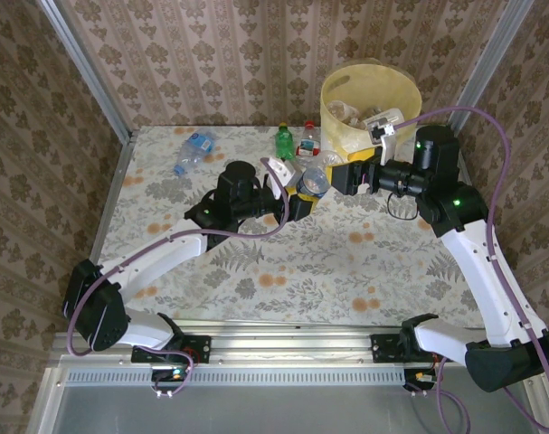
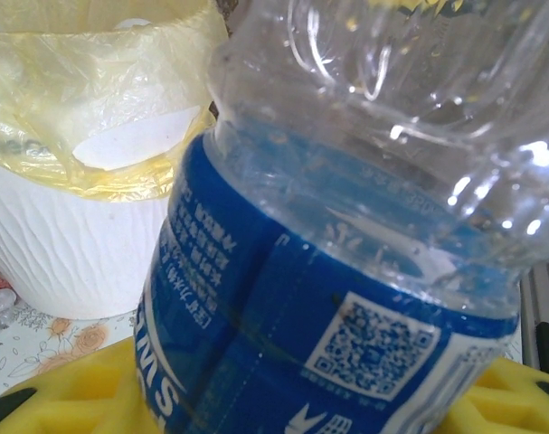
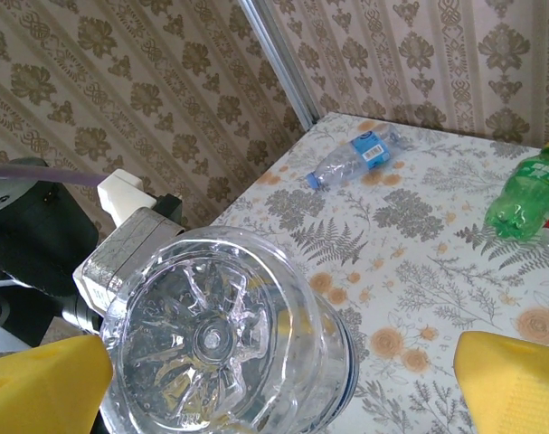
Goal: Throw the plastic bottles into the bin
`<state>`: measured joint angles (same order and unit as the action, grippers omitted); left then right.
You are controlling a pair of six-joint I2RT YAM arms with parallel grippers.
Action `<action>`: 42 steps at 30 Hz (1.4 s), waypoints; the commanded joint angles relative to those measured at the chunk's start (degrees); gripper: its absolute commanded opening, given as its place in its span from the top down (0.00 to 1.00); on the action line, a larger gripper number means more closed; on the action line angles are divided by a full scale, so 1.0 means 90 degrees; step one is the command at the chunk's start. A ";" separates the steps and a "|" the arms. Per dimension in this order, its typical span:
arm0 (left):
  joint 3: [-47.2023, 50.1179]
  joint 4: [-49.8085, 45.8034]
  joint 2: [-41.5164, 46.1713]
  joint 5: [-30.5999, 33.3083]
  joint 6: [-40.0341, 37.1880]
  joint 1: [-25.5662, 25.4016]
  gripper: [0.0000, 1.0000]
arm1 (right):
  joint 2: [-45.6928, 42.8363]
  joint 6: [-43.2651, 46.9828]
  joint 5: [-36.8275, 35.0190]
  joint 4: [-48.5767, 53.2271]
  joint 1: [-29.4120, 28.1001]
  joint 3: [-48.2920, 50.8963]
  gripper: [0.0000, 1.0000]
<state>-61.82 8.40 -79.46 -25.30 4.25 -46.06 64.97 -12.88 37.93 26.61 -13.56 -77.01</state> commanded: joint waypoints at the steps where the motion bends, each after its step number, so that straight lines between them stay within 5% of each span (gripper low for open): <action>1: -0.0307 0.0345 -0.0076 0.0013 -0.0070 -0.0047 0.57 | -0.0114 0.0264 0.0241 0.0429 -0.0160 -0.0202 0.00; 29: -0.0471 0.0153 -0.0132 -0.0147 -0.0220 -0.0172 0.57 | 0.0154 0.0040 0.0436 0.0140 -0.0160 0.0001 0.08; 42: -0.0598 0.0039 -0.0243 -0.0375 -0.0245 -0.0251 0.57 | 0.0144 0.0018 0.0279 0.0086 -0.0154 -0.0022 0.24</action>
<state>-64.58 8.47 -81.23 -25.78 3.40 -47.66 66.08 -12.16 40.71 28.49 -14.79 -77.25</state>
